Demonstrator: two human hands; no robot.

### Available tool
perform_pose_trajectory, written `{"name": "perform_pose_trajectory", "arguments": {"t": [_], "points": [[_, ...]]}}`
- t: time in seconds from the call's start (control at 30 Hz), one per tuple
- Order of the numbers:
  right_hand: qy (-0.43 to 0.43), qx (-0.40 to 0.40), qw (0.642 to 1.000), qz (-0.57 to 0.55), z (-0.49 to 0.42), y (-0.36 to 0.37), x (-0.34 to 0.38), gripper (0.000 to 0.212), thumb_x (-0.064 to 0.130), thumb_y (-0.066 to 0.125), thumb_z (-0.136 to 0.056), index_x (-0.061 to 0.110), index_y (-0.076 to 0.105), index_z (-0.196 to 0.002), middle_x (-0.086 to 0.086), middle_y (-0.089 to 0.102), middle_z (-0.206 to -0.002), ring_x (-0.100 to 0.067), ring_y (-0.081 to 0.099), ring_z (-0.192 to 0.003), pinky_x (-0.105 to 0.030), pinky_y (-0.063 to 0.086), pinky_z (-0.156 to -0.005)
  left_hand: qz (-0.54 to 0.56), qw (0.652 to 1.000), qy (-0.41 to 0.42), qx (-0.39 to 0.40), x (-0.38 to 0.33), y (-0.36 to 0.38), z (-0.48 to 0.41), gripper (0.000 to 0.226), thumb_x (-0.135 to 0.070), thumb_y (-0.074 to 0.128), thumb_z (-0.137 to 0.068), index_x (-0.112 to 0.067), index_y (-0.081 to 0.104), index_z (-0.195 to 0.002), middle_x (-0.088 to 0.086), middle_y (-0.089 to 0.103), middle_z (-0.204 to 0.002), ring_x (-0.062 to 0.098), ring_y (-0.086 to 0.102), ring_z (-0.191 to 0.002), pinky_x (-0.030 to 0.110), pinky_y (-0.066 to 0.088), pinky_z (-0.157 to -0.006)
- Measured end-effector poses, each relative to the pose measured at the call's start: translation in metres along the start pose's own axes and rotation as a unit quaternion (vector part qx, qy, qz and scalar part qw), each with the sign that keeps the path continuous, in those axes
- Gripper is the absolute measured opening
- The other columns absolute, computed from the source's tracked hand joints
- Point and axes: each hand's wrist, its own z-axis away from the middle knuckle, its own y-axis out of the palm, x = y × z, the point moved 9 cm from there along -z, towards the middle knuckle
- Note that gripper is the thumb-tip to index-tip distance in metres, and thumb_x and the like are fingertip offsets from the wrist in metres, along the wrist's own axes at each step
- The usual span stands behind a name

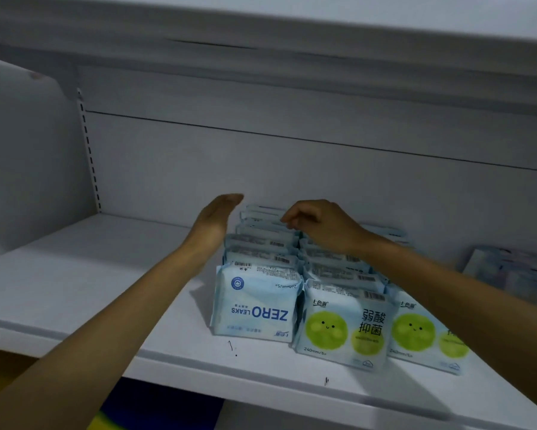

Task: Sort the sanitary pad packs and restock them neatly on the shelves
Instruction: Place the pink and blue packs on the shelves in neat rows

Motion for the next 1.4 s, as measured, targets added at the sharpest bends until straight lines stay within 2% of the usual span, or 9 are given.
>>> {"name": "perform_pose_trajectory", "arguments": {"t": [0.17,0.33,0.5,0.77,0.87,0.97,1.13,1.3,1.4], "points": [[0.019,-0.044,0.999,0.007,-0.008,-0.002,0.009,0.01,0.024,0.063,-0.091,0.015,0.067,-0.092,0.001,0.069,-0.093,-0.01,0.062,-0.085,-0.027,0.05,-0.08,0.099,0.989,-0.112,0.004,0.043,0.007,0.031,0.05,-0.048,0.024,-0.102,-0.03,0.028,-0.149,-0.003,0.024,-0.157,0.01,0.029,-0.14,0.036,0.022,-0.116],[-0.028,0.115,0.979,0.164,0.021,0.048,0.049,0.045,0.067,0.069,-0.067,0.028,0.067,-0.09,0.012,0.063,-0.084,-0.004,0.059,-0.078,-0.025,0.049,-0.07,0.186,0.976,-0.114,0.006,0.042,0.029,0.048,0.039,-0.041,0.018,-0.103,-0.029,0.052,-0.086,-0.013,0.053,-0.081,-0.01,0.059,-0.048,0.009,0.047,-0.046],[-0.065,0.135,0.971,0.186,0.023,0.065,0.059,0.042,0.055,0.074,-0.072,0.016,0.065,-0.084,0.004,0.059,-0.082,-0.013,0.054,-0.073,-0.032,0.045,-0.065,0.128,0.988,-0.06,-0.06,0.05,-0.005,0.036,0.06,-0.06,0.023,-0.094,-0.031,0.031,-0.146,-0.008,0.03,-0.154,0.007,0.028,-0.141,0.032,0.022,-0.116],[0.099,-0.043,0.984,-0.143,0.007,0.01,0.06,0.038,0.036,0.073,-0.081,0.014,0.049,-0.06,-0.004,0.049,-0.058,-0.017,0.05,-0.056,-0.028,0.038,-0.056,0.021,0.973,0.221,-0.063,-0.032,-0.033,0.079,0.071,-0.072,0.052,-0.078,-0.048,0.023,-0.138,-0.018,0.037,-0.144,0.007,0.045,-0.129,0.014,0.039,-0.101],[0.152,-0.061,0.955,-0.248,0.004,0.015,0.067,0.032,0.032,0.065,-0.088,0.0,0.067,-0.086,-0.016,0.068,-0.079,-0.028,0.066,-0.071,-0.033,0.055,-0.062,-0.101,0.967,0.229,0.046,-0.043,-0.002,0.095,0.103,-0.061,0.079,-0.057,-0.046,0.023,-0.142,-0.017,0.041,-0.143,0.0,0.045,-0.128,0.018,0.043,-0.1],[0.135,-0.036,0.935,-0.325,-0.002,0.014,0.085,0.032,0.036,0.057,-0.095,0.005,0.065,-0.088,-0.005,0.066,-0.072,-0.018,0.063,-0.061,-0.023,0.049,-0.05,0.049,0.984,0.17,-0.024,-0.039,-0.022,0.086,0.072,-0.026,0.075,-0.063,-0.023,0.041,-0.126,-0.011,0.061,-0.111,0.0,0.064,-0.097,0.021,0.053,-0.075],[-0.119,-0.051,0.99,-0.048,0.007,-0.009,0.124,0.048,0.049,0.074,-0.074,0.031,0.056,-0.115,0.01,0.06,-0.114,-0.001,0.059,-0.102,-0.018,0.051,-0.08,0.276,0.958,0.079,0.01,-0.021,-0.05,0.083,0.085,-0.019,0.069,-0.054,-0.004,0.042,-0.134,0.012,0.063,-0.117,0.025,0.067,-0.102,0.038,0.058,-0.069],[-0.132,0.001,0.99,-0.043,0.028,0.004,0.113,0.028,0.043,0.076,-0.073,0.022,0.064,-0.087,0.007,0.066,-0.078,-0.008,0.064,-0.069,-0.024,0.049,-0.056,0.202,0.978,0.034,0.047,-0.001,-0.045,0.081,0.074,-0.048,0.079,-0.063,-0.018,0.054,-0.126,-0.001,0.067,-0.115,0.021,0.064,-0.109,0.034,0.056,-0.081],[-0.095,0.006,0.992,0.086,0.042,0.024,0.084,0.032,0.046,0.079,-0.072,0.022,0.06,-0.083,0.007,0.063,-0.075,-0.013,0.061,-0.067,-0.028,0.046,-0.058,0.217,0.975,-0.038,-0.007,0.026,-0.056,0.067,0.07,-0.075,0.048,-0.072,-0.027,0.056,-0.123,-0.004,0.064,-0.122,0.015,0.059,-0.113,0.039,0.046,-0.102]]}}
